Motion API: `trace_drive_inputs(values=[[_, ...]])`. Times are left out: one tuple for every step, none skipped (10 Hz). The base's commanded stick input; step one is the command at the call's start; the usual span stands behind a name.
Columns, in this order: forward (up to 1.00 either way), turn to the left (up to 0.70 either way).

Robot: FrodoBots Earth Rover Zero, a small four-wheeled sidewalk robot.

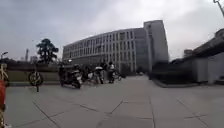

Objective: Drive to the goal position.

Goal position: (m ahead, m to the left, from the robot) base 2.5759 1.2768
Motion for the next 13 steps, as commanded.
trace_drive_inputs(values=[[0.70,0.00],[0.70,0.00],[0.70,0.00],[0.70,0.00],[0.70,0.00],[0.70,0.00],[0.70,0.00],[0.70,0.00],[0.70,0.00],[0.70,0.00],[0.70,0.00],[0.70,0.00],[0.70,0.00]])
